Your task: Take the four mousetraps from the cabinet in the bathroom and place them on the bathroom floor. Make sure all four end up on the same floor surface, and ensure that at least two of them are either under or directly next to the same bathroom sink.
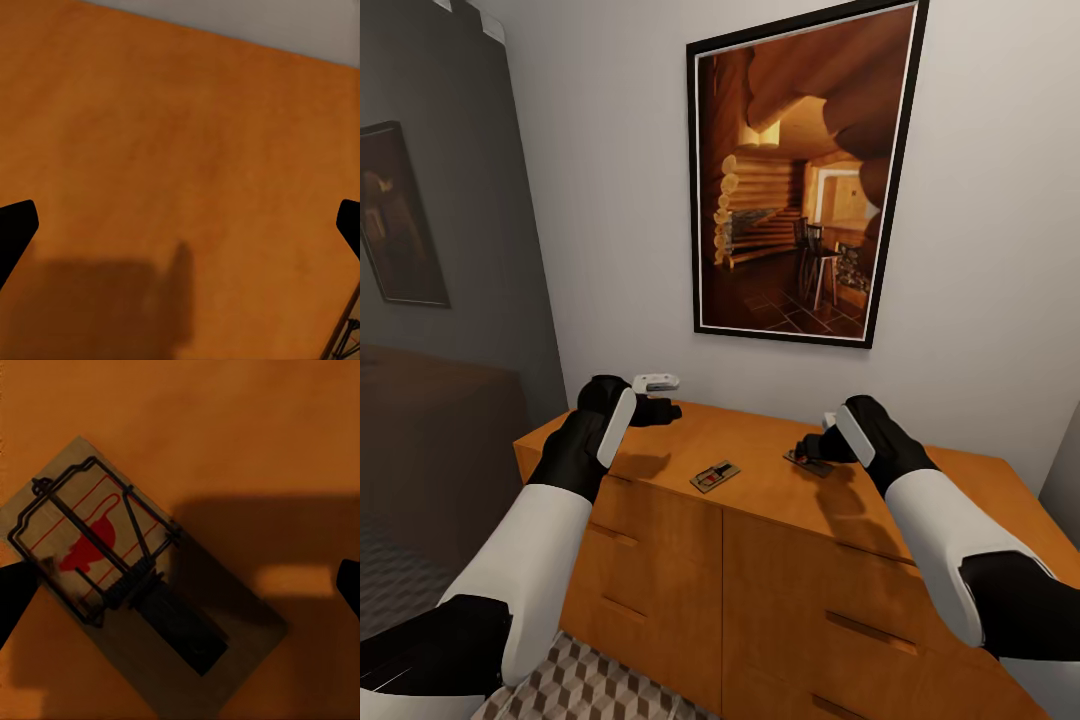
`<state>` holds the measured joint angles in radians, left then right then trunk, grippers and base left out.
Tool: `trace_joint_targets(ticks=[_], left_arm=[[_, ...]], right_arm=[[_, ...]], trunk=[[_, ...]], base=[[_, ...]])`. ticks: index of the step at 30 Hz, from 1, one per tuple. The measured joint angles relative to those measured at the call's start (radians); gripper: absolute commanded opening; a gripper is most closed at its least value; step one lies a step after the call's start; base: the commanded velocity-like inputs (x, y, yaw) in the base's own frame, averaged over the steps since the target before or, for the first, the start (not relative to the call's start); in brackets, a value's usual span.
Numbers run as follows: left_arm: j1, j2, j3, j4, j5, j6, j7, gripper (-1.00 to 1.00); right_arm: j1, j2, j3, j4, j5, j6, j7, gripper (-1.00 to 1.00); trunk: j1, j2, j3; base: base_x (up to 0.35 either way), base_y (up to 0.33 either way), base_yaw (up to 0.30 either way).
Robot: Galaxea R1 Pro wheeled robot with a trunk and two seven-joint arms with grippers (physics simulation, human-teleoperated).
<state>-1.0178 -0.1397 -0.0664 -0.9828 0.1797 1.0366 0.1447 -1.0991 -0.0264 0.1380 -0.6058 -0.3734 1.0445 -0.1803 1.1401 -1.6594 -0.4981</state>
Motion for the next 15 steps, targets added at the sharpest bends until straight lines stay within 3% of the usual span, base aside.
trace_joint_targets(ticks=[7,15], left_arm=[[0.000,0.000,0.000,0.000,0.000,0.000,0.000,1.00],[0.000,0.000,0.000,0.000,0.000,0.000,0.000,1.00]], right_arm=[[0.000,0.003,0.034,-0.002,-0.006,0.000,0.002,1.00],[0.000,0.020,0.047,-0.033,-0.010,0.000,0.005,1.00]], trunk=[[0.000,0.000,0.000],[0.000,0.000,0.000]], base=[[0.000,0.000,0.000],[0.000,0.000,0.000]])
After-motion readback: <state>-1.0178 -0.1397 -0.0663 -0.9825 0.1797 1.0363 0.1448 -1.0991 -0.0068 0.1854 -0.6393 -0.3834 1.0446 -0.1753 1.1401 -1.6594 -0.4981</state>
